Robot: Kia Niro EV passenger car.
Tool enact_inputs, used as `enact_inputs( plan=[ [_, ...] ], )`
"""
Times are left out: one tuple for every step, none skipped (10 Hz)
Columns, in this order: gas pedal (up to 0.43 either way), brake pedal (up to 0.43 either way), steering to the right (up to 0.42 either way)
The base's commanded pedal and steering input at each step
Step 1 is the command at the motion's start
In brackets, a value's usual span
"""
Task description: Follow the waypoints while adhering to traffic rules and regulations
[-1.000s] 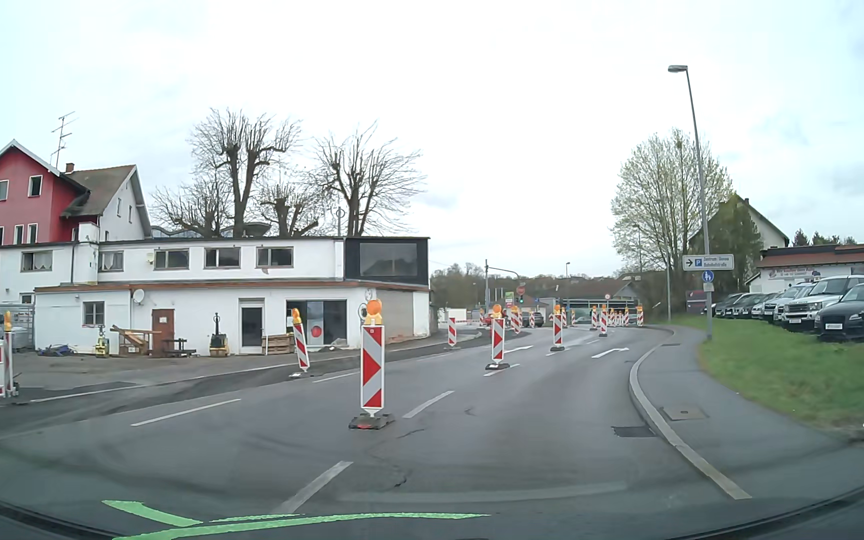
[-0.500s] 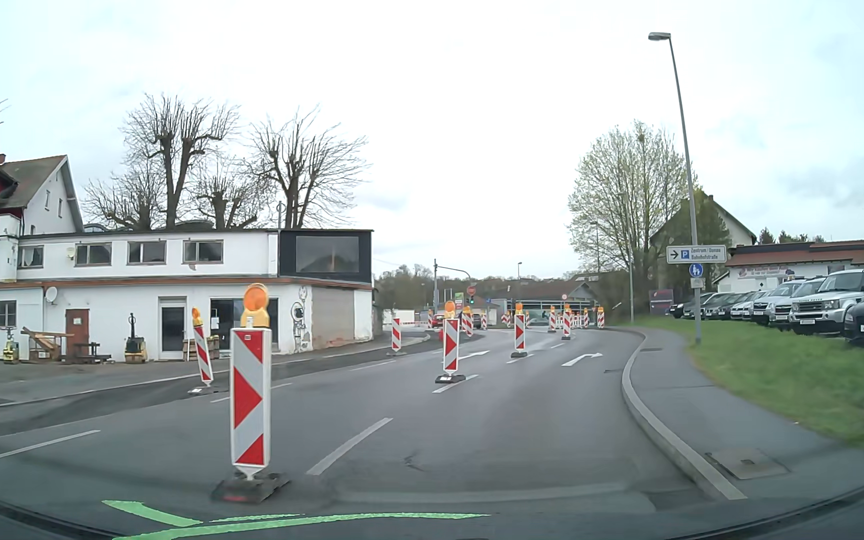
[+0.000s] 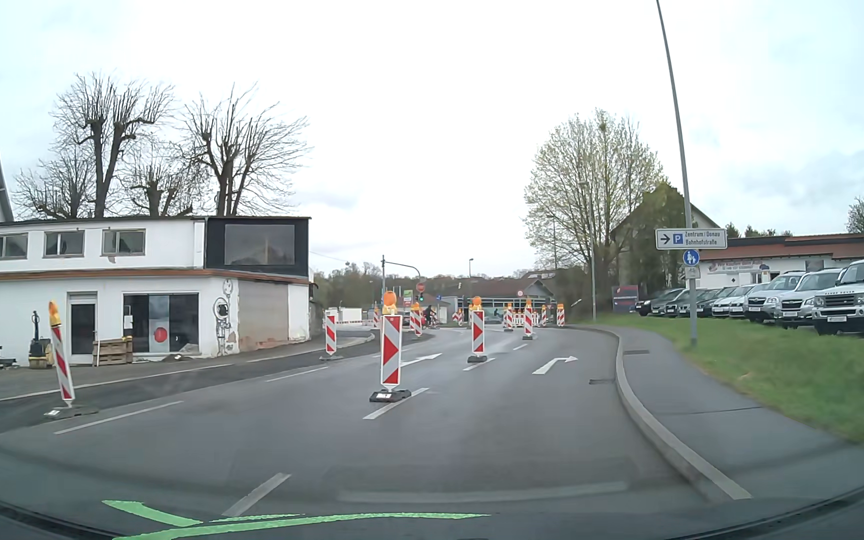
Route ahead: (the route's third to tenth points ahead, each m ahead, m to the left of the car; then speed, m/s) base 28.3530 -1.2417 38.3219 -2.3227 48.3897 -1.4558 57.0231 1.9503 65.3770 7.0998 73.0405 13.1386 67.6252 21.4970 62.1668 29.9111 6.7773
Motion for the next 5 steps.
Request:
enact_inputs(
  plan=[
    [0.138,0.0,0.095],
    [0.138,0.0,0.092],
    [0.138,0.0,0.09],
    [0.138,0.0,0.089],
    [0.138,0.0,0.089]
  ],
)
